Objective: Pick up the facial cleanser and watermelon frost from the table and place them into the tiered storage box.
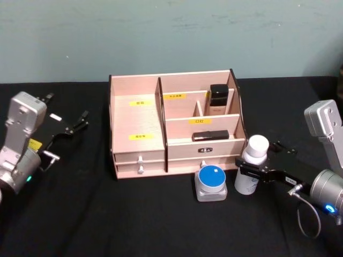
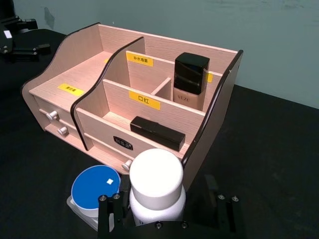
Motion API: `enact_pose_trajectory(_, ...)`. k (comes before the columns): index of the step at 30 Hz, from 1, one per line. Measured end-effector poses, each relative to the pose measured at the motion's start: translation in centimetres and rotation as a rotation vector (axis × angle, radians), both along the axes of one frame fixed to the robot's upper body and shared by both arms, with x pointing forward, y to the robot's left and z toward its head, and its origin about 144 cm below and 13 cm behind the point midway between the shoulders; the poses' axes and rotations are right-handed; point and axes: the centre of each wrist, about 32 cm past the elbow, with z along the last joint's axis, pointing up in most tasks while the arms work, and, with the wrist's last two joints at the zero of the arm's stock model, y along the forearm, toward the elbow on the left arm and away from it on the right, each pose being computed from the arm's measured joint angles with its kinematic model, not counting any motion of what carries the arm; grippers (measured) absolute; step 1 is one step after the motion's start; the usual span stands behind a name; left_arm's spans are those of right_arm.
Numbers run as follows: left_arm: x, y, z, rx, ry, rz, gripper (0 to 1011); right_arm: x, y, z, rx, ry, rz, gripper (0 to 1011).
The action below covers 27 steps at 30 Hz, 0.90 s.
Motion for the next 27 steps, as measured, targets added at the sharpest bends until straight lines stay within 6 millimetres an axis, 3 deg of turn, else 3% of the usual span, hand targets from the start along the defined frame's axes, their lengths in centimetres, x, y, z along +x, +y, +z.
enact_pose_trajectory(13,0.0,0.0,0.0,0.0,0.0,0.0,1001,-0.03,-0.01,0.03,-0.001,-0.001,0.0,602)
enact_pose_trajectory(27,0.0,0.0,0.0,0.0,0.0,0.0,1001,-0.06,-0.01,0.04,0.001,0.0,0.0,596)
